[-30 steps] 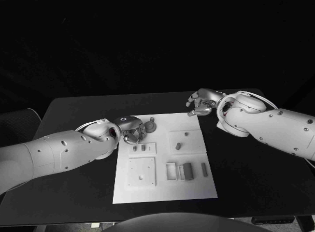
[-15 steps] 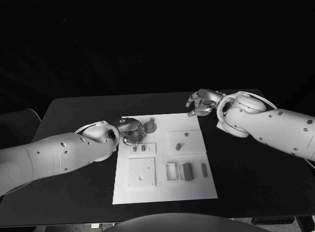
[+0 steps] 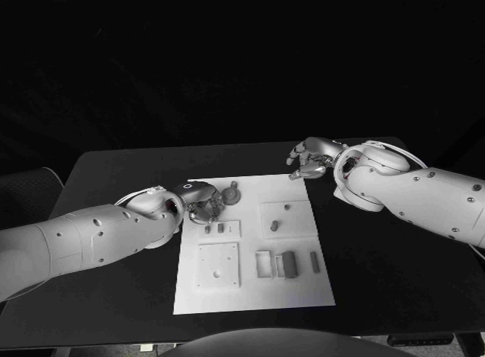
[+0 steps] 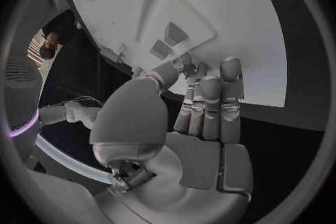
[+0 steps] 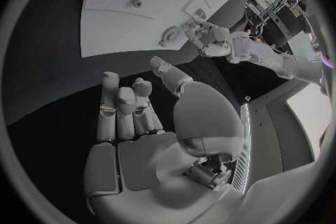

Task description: Assemble the parts on the task board

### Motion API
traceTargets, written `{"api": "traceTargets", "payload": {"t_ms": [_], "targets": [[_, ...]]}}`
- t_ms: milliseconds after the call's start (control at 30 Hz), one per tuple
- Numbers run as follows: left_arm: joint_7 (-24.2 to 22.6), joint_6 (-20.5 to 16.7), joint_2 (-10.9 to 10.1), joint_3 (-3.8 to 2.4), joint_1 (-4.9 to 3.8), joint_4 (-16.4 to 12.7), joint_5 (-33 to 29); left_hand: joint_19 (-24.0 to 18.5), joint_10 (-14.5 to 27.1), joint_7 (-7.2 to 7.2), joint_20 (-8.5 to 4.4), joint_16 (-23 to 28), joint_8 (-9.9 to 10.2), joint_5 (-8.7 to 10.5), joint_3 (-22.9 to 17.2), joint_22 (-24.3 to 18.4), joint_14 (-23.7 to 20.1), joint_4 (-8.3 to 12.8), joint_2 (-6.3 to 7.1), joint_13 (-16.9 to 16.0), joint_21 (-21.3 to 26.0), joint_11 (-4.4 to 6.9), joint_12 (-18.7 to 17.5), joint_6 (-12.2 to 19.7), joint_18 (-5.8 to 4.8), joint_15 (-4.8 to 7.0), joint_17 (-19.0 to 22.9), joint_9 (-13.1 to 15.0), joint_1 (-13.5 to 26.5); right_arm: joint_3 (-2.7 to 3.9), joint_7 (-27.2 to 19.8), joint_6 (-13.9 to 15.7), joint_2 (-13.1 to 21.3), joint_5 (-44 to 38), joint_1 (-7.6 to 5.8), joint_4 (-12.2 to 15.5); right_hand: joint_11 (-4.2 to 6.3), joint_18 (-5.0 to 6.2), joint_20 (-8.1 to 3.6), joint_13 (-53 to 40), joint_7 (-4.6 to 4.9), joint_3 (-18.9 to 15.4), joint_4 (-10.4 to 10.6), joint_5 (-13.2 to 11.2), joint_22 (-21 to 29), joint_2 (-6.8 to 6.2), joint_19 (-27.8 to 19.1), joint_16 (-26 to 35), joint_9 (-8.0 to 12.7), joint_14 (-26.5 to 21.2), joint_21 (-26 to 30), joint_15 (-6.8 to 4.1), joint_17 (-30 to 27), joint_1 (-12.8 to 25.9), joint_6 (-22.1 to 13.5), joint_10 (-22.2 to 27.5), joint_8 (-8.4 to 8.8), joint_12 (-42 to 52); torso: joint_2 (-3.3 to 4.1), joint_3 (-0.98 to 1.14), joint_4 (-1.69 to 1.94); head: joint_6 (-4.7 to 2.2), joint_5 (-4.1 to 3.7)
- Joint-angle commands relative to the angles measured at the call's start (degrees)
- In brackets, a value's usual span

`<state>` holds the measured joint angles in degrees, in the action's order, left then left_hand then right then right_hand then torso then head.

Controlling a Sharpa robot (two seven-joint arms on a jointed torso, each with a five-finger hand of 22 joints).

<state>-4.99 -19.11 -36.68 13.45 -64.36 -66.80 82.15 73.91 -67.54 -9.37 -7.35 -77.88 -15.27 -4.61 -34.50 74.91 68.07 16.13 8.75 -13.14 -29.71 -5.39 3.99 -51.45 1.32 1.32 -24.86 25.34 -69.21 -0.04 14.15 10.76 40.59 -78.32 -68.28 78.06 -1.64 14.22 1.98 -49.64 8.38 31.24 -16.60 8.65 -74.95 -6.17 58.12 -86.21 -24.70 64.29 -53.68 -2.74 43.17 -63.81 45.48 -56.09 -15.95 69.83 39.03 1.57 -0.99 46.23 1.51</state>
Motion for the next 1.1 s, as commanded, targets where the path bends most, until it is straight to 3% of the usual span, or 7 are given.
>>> {"api": "traceTargets", "payload": {"t_ms": [33,300,567,800,933,1033,1100], "targets": [[-0.2,-0.3,0.0,0.07,0.12,0.0,-0.3,0.0,0.4,-0.22,0.30,0.1,0.1,0.17,0.2,1.0,-0.4,0.0,0.60,0.0,0.2,0.05,-0.2,0.3,6.87,-0.10,0.1,0.0,-0.2,0.02,-0.2,-0.8,0.0,-0.2,0.02,0.0,-1.84,0.78,-0.15,0.1,1.53,-0.1,0.1,0.1,-1.0,0.08,-0.1,-0.1,0.1,-0.1,0.4,0.10,-0.1,0.4,1.9,2.8,0.26,0.3,0.01,0.01,-0.01,0.02,-0.01],[1.0,-0.6,-0.4,0.06,0.12,0.1,-0.1,-0.1,1.5,-0.04,0.55,0.0,0.0,0.20,0.4,1.1,-0.6,0.1,1.34,0.1,0.3,-0.25,-0.3,0.5,7.04,-0.38,0.1,0.0,-0.3,0.02,-0.2,-0.7,0.0,-0.2,0.03,0.0,-1.84,0.78,-0.15,0.1,1.53,-0.1,0.1,0.1,-1.0,0.08,-0.1,-0.1,0.1,-0.1,0.4,0.10,-0.1,0.4,1.9,2.8,0.25,0.3,0.01,0.03,-0.01,-0.02,0.06],[1.3,-2.3,-1.6,0.04,0.12,-0.2,0.0,-0.5,6.8,1.22,1.98,-0.2,1.0,-0.33,1.4,1.0,-1.5,-0.2,3.53,1.0,0.8,-1.81,-0.4,3.5,8.00,-1.90,0.1,-0.4,0.0,0.02,-0.3,-0.5,0.0,-0.2,0.03,-0.1,-1.83,0.78,-0.15,0.1,1.53,-0.1,0.0,0.1,-1.0,0.07,-0.1,-0.1,0.1,-0.1,0.4,0.10,-0.1,0.4,1.9,2.8,0.25,0.3,0.01,0.03,-0.01,-0.15,0.07],[1.6,-2.7,-2.9,0.01,0.11,-0.3,0.0,-0.6,8.9,1.58,2.70,-0.5,1.2,-0.34,1.2,1.0,-1.9,-0.8,4.55,1.4,1.1,-2.47,-0.3,4.7,8.68,-2.56,0.2,-0.3,-0.1,0.02,-0.4,-0.2,0.1,-0.2,0.03,-0.4,-1.83,0.78,-0.15,0.1,1.53,-0.1,0.0,0.1,-1.0,0.05,-0.1,-0.1,0.1,-0.1,0.4,0.10,-0.1,0.4,1.9,2.8,0.26,0.3,0.00,0.00,-0.02,-0.24,0.12],[1.3,-3.7,-3.8,-0.08,0.10,-0.2,-0.7,-0.6,9.0,1.50,2.80,-0.5,1.2,-0.36,1.0,1.0,-1.9,-0.9,4.51,1.4,1.1,-2.53,-0.2,4.9,8.83,-2.63,0.2,-0.3,-0.3,0.02,-1.4,0.7,0.3,0.3,0.03,-0.7,-1.83,0.78,-0.15,0.1,1.53,-0.1,0.0,0.1,-1.0,0.03,-0.1,-0.1,0.1,-0.1,0.4,0.10,-0.1,0.4,1.9,2.8,0.26,0.3,-0.01,-0.02,0.01,-0.35,0.11],[0.0,-6.3,-5.0,-0.32,0.07,-0.5,-3.9,-0.4,7.6,0.60,2.74,-0.7,0.7,0.66,0.2,1.1,-1.8,-0.9,3.31,1.0,1.1,-2.15,0.6,4.3,9.05,-2.29,0.2,0.0,-1.4,0.02,-2.7,1.3,0.5,1.0,0.02,-0.8,-1.80,0.78,-0.15,0.3,1.50,0.0,0.0,0.1,-1.0,-0.02,-0.2,0.0,0.1,-0.1,0.4,0.08,-0.1,0.3,2.0,2.9,0.17,0.1,-0.02,-0.02,-0.02,-0.60,0.09],[-0.8,-7.4,-5.7,-1.00,0.06,-0.5,-5.2,-0.5,6.3,0.03,2.64,-0.6,0.0,1.48,-0.8,1.1,-1.9,-0.9,2.61,0.7,1.2,-1.72,1.3,3.3,8.99,-1.88,0.3,0.3,-2.4,0.01,-4.1,2.0,0.7,2.0,0.02,-0.8,-1.65,0.78,-0.11,1.5,1.35,0.1,0.0,0.1,-0.9,-0.03,-0.3,0.3,0.0,-0.3,0.5,-0.04,-0.3,0.3,2.3,2.9,-0.03,-1.2,-0.02,-0.01,-0.02,-0.69,0.12]]}}
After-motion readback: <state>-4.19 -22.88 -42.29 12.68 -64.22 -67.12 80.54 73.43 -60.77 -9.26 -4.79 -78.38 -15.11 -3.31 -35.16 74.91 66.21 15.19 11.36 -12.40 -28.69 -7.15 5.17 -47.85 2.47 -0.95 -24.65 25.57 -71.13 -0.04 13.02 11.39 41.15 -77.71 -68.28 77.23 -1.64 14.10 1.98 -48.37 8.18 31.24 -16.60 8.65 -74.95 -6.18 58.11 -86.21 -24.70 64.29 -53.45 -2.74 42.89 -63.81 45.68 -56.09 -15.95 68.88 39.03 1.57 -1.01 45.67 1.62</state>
